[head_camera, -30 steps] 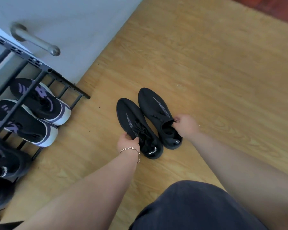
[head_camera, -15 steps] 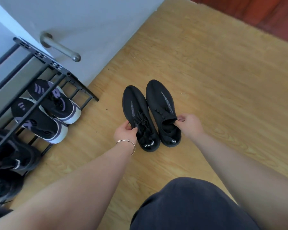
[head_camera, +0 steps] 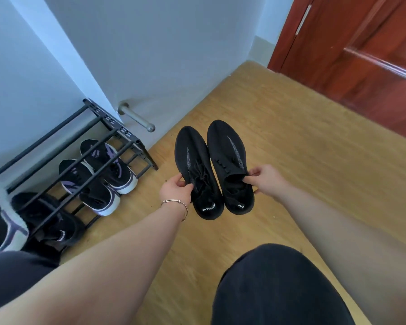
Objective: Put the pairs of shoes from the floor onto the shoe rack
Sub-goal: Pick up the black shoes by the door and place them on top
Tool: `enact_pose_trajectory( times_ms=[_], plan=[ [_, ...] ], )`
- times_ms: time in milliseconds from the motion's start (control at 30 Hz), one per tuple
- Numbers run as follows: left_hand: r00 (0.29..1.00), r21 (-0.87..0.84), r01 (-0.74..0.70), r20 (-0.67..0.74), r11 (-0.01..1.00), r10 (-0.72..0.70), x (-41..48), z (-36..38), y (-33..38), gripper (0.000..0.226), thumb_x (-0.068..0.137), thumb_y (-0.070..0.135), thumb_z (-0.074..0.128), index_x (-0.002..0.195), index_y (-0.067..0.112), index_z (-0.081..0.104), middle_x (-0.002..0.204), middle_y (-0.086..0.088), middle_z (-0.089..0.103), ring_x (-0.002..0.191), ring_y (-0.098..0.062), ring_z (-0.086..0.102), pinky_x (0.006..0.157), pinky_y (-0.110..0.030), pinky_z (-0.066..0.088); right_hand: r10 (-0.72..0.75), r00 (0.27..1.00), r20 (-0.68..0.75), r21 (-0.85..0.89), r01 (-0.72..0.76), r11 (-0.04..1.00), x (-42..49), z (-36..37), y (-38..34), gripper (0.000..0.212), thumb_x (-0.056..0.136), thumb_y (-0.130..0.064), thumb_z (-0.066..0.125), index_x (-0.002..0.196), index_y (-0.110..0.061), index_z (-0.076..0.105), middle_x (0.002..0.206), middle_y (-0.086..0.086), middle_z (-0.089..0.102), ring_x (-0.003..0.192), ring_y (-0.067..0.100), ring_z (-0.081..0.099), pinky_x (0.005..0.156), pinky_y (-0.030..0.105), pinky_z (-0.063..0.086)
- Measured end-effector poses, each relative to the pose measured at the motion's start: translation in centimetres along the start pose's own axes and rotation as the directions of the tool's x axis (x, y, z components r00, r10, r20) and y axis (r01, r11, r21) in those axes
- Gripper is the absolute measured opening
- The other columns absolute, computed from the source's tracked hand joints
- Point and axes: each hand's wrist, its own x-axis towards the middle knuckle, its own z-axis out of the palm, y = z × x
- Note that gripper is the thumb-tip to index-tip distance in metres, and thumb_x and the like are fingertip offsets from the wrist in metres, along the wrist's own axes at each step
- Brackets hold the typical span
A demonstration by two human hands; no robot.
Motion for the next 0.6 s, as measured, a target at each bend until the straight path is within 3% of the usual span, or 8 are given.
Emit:
enact_pose_trajectory(
  times_ms=[233,367,500,600],
  plan=[
    [0.999,-0.011,-0.012,-0.046,1.0,0.011,-0.8,-4.3,2.4,0.042,0.082,0.013,0.07,0.118,0.034,0.069,0.082,0.005,0.071,0.077,-0.025,0.072,0.078,-0.045,0.061,-0.039,0.997,0.064,-0.045,0.042,0.998,-1.6,-0.9,-5.6,0.027,0.086,-0.032,0.073,0.098,-0.007,0.072,0.104,0.014,0.073,0.093,0.028,0.072,0.085,0.05,0.061],
    [0.998,0.032,-0.012,-0.056,0.999,0.014,-1.0,-6.7,2.9,0.052,0.083,0.018,0.072,0.133,0.028,0.06,0.095,0.005,0.072,0.084,-0.025,0.071,0.083,-0.043,0.06,-0.033,0.995,0.097,-0.089,0.042,0.995,-2.2,0.0,-7.2,0.029,0.088,-0.03,0.072,0.096,-0.002,0.069,0.098,0.013,0.07,0.088,0.027,0.071,0.084,0.049,0.061],
    [0.998,0.124,-0.034,-0.052,0.992,0.041,-1.3,-7.9,3.4,0.049,0.083,0.016,0.07,0.131,0.026,0.062,0.096,0.003,0.073,0.084,-0.024,0.07,0.078,-0.043,0.061,0.012,0.993,0.117,-0.088,-0.002,0.996,-2.8,1.1,-6.5,0.014,0.092,-0.022,0.068,0.09,-0.008,0.069,0.093,0.007,0.07,0.081,0.02,0.07,0.071,0.035,0.064],
    [0.997,0.139,-0.04,-0.061,0.99,0.048,-1.7,-7.9,3.2,0.048,0.083,0.015,0.07,0.128,0.028,0.064,0.091,0.004,0.073,0.079,-0.023,0.07,0.075,-0.042,0.062,0.019,0.993,0.114,-0.088,-0.009,0.996,-3.3,1.3,-6.3,0.011,0.092,-0.019,0.067,0.092,-0.008,0.07,0.097,0.009,0.07,0.086,0.022,0.07,0.064,0.029,0.062]
  ],
)
